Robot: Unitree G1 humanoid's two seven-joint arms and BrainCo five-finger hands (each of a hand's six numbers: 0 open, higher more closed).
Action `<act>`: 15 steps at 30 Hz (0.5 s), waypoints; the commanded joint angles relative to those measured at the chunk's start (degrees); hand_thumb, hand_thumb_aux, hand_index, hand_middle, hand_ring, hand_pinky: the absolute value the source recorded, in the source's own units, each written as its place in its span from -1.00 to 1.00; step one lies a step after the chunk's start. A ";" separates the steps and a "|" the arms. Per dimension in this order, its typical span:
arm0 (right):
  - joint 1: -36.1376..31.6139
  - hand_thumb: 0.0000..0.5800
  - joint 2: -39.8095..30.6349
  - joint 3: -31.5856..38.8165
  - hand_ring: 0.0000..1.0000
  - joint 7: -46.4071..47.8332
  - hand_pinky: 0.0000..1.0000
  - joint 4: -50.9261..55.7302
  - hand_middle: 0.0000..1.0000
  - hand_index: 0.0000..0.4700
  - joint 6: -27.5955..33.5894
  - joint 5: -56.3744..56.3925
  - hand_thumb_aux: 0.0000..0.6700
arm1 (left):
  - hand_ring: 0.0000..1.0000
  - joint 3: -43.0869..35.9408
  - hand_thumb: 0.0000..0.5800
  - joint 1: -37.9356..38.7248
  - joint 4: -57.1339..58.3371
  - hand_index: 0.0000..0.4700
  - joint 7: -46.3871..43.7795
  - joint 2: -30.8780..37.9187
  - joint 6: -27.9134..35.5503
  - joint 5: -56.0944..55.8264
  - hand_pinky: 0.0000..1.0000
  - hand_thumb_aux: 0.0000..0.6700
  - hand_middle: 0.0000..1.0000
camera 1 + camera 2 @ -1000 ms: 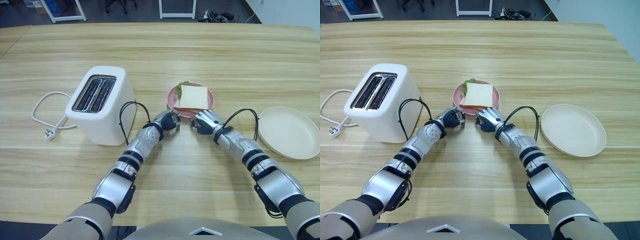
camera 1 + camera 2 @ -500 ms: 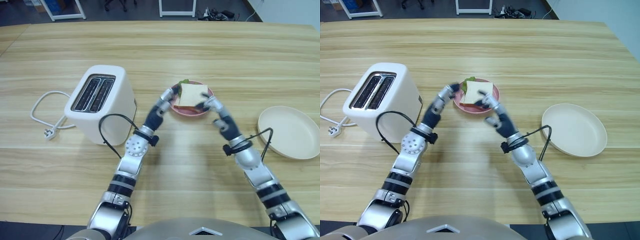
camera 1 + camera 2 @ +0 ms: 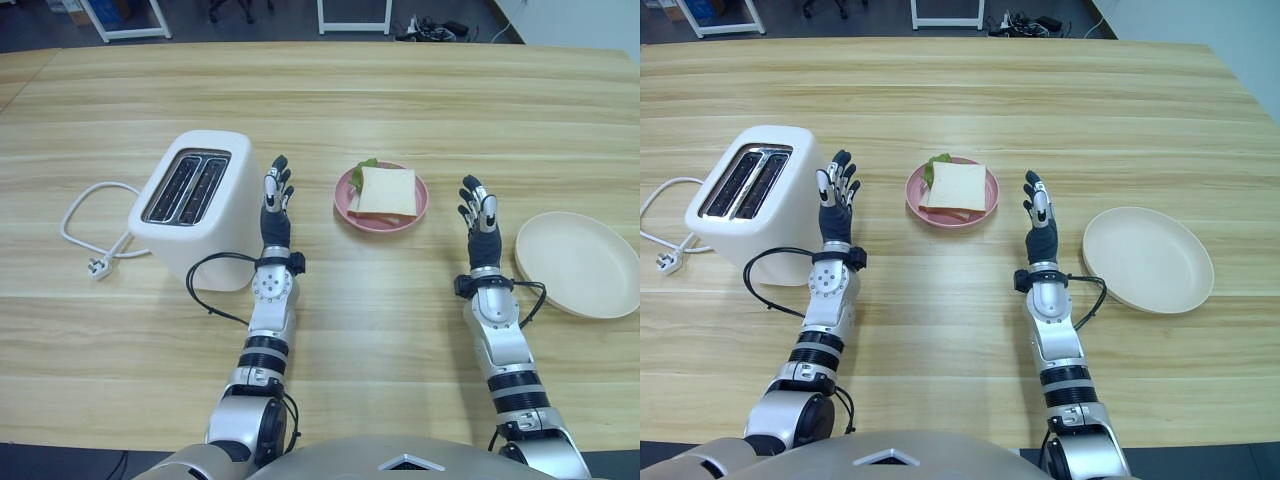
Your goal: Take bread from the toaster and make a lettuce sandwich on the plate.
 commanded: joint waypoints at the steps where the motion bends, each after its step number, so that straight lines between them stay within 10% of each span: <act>1: -2.65 -1.00 1.47 -1.05 -1.00 -2.16 -1.00 1.39 -1.00 -1.00 -1.25 -3.77 -1.00 | -1.00 -0.31 -1.00 0.13 -1.31 -1.00 -1.27 0.57 0.53 0.61 -1.00 -1.00 -1.00; 15: -4.05 -1.00 3.71 -2.25 -1.00 -1.17 -1.00 3.81 -1.00 -1.00 -4.78 -6.38 -1.00 | -1.00 -0.40 -1.00 1.78 -4.63 -1.00 -4.72 0.70 2.08 0.25 -1.00 -1.00 -1.00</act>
